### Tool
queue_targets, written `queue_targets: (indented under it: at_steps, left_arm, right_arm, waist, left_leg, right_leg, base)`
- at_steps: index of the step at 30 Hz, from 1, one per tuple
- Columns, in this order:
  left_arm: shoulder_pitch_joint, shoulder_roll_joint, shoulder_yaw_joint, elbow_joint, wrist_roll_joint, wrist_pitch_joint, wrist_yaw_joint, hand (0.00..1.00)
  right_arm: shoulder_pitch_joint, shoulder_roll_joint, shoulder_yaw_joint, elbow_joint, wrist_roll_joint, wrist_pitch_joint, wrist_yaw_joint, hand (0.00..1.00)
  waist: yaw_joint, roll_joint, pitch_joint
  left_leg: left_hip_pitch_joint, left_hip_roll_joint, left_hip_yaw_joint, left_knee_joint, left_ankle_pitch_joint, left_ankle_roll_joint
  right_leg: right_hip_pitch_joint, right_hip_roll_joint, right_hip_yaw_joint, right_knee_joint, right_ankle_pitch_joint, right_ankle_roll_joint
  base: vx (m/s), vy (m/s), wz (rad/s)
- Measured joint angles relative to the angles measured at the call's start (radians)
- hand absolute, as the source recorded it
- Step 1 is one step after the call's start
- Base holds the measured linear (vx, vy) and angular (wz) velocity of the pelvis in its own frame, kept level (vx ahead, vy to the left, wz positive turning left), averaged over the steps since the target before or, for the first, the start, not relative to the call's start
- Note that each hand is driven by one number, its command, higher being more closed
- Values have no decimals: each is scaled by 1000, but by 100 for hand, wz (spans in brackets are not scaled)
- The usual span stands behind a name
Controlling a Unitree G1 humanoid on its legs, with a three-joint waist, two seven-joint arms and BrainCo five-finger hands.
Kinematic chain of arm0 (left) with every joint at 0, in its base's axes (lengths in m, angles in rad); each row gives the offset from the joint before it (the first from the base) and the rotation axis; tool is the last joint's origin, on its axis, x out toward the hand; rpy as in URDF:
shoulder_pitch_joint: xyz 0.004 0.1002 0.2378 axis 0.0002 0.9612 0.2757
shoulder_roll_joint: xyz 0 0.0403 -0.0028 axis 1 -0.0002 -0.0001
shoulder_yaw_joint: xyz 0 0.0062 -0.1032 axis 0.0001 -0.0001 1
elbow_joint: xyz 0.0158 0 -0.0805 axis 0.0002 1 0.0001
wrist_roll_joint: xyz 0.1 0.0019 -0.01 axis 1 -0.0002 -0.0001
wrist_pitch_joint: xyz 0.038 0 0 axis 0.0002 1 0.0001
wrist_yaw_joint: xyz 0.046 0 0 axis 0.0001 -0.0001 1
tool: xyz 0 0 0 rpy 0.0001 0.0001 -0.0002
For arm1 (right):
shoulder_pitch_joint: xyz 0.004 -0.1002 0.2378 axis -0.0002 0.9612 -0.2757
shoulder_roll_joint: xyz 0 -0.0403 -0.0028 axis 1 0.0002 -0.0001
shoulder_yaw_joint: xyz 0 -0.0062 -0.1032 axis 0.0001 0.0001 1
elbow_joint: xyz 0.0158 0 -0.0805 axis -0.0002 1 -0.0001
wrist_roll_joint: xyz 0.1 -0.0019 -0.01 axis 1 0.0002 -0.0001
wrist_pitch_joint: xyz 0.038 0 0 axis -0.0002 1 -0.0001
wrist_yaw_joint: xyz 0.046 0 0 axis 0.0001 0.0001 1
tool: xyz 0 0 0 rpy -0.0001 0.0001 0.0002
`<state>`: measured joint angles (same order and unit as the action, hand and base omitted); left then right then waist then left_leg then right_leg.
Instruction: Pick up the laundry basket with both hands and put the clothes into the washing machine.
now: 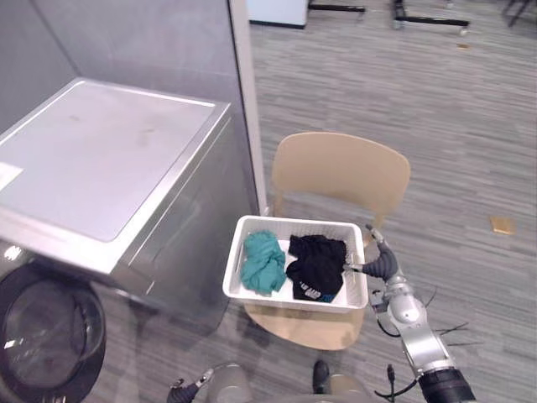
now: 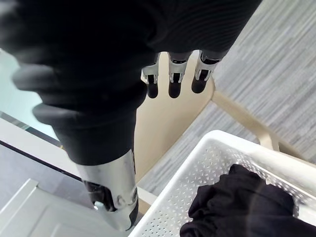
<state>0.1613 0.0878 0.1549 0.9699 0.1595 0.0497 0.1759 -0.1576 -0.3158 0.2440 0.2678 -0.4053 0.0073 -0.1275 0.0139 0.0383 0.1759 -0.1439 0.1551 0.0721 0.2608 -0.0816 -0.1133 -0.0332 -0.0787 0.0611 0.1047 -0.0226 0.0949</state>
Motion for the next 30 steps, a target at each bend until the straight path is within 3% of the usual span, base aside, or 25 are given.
queue_targets:
  at_steps: [3,6,8,11,15,20,27,30]
  left_arm:
    - [-25,3,-16,0,0,-16,0,0]
    - [-88,4,-16,-15,-11,-18,5,0]
    - [-118,6,-17,-19,-27,-22,16,0]
    - [-145,6,-24,-26,-54,-32,32,0]
    - [-161,-6,-47,-56,-79,-44,48,0]
    - [-221,-18,-46,-60,-109,-66,64,0]
    - [-267,-29,-33,-81,-139,-77,90,0]
    - [-301,-38,-33,-101,-154,-77,91,0]
  right_arm:
    - [-100,-28,91,58,-31,-2,4,0]
    - [-272,-69,165,147,-61,-4,19,0]
    - [-344,-90,178,189,-81,0,20,0]
    - [-429,-105,181,253,-101,6,7,0]
    - [-547,-121,192,331,-108,24,-26,0]
    - [-692,-138,245,393,-117,45,-54,0]
    - [-843,-134,345,499,-118,47,-94,0]
    - [-880,-121,419,598,-147,64,-91,0]
  waist:
    - [2,9,24]
    - [5,52,103]
    - [25,63,155]
    - [38,60,221]
    - [65,53,254]
    - [116,52,264]
    - [144,42,274]
    - [171,37,283]
  left_leg:
    - [-23,-25,35,30,-20,32]
    - [-141,-34,36,75,-18,46]
    - [-194,-38,32,72,2,51]
    - [-257,-50,4,66,39,59]
    - [-319,-62,-40,23,89,59]
    - [-413,-70,-78,-13,136,55]
    - [-505,-65,-111,-121,228,47]
    - [-531,-69,-145,-150,253,39]
  right_leg:
    - [-29,-31,31,-6,14,25]
    - [-123,-41,34,2,39,45]
    - [-177,-43,29,14,50,45]
    - [-238,-43,-5,41,52,46]
    - [-309,-55,-56,84,40,35]
    - [-413,-63,-108,142,19,28]
    - [-519,-81,-209,193,-13,12]
    - [-551,-87,-245,223,-39,2]
  base:
    - [-33,184,-23]
    - [-120,108,3]
    - [-133,49,13]
    - [-52,6,28]
    - [-10,-32,36]
    - [-37,-33,34]
    - [-13,-48,41]
    - [35,-63,31]
